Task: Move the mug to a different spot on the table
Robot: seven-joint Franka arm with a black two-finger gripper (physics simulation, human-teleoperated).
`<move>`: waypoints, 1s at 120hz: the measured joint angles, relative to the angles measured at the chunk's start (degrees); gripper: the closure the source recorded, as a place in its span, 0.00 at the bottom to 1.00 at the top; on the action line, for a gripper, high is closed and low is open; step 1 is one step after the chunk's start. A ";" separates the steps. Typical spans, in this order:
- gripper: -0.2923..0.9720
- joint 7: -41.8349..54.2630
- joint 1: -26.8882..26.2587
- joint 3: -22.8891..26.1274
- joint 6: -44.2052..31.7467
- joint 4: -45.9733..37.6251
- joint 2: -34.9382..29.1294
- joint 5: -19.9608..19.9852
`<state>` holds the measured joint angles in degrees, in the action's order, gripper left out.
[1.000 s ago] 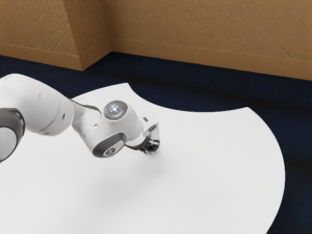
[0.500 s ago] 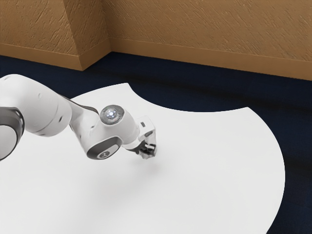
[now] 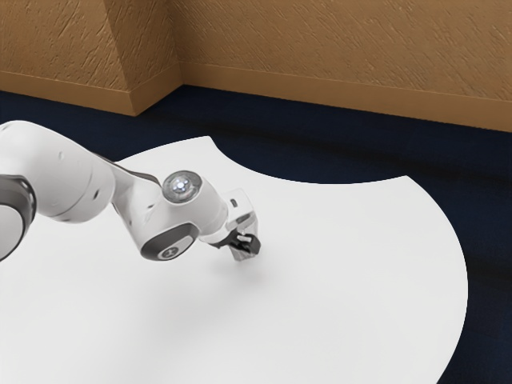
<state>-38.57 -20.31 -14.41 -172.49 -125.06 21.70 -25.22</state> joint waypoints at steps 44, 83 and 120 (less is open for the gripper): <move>0.26 0.50 -0.03 2.30 7.19 -6.17 -16.60 -0.10; 0.26 8.46 14.20 12.28 40.11 9.70 -25.62 19.69; 0.25 25.11 19.40 8.90 65.07 34.32 -19.09 26.91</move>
<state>-13.46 -0.90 -5.51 -107.42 -90.73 2.61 1.69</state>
